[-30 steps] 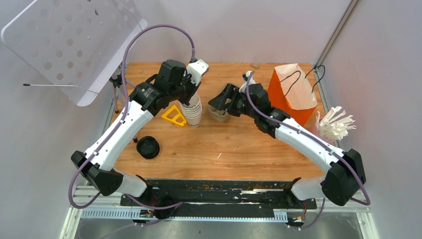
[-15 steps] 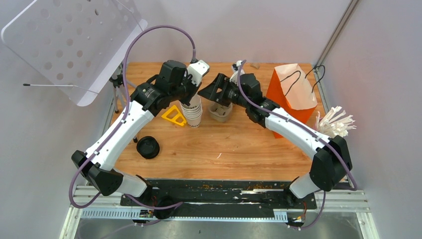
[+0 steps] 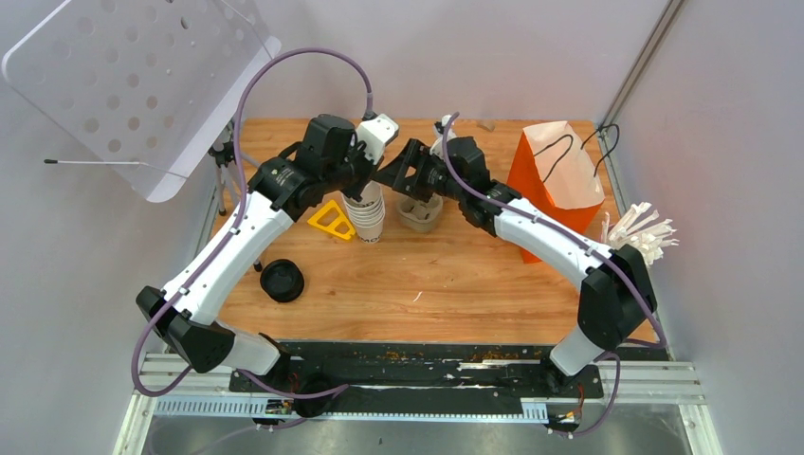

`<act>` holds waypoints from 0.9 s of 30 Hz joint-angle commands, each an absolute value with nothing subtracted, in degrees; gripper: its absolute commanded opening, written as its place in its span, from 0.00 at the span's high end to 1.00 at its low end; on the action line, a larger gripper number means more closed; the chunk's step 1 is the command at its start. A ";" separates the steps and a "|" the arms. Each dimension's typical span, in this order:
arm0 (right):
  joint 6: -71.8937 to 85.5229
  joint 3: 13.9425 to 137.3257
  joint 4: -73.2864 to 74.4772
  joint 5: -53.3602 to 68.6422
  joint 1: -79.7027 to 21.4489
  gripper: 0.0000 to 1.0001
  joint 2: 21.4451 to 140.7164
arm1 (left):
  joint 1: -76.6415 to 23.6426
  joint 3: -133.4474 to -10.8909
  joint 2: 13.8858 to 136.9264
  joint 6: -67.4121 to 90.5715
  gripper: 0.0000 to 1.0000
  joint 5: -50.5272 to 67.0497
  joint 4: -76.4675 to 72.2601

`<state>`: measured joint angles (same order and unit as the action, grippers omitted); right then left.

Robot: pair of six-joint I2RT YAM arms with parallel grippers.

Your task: Pack the takeout coffee

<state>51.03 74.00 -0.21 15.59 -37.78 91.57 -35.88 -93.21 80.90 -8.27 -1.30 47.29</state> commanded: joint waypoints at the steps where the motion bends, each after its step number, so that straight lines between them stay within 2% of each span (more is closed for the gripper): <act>1: 51.85 76.36 -0.75 15.16 -37.68 0.27 92.49 | -35.77 -94.04 80.41 -8.55 1.00 -0.40 44.52; 12: 49.85 77.53 3.08 14.06 -37.69 0.29 94.21 | -35.78 -96.38 81.42 -8.88 1.00 -2.17 46.25; 19: 47.49 80.20 7.07 13.61 -37.65 0.29 93.19 | -35.78 -102.22 81.63 -9.26 1.00 -2.63 50.30; 27: 40.58 81.16 15.12 11.16 -37.57 0.27 83.82 | -35.80 -111.87 80.51 -6.69 1.00 -0.38 55.29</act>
<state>45.69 78.91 11.27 13.47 -37.78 91.79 -35.86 -106.69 82.19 -7.99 -2.02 52.73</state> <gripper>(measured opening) 0.721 0.009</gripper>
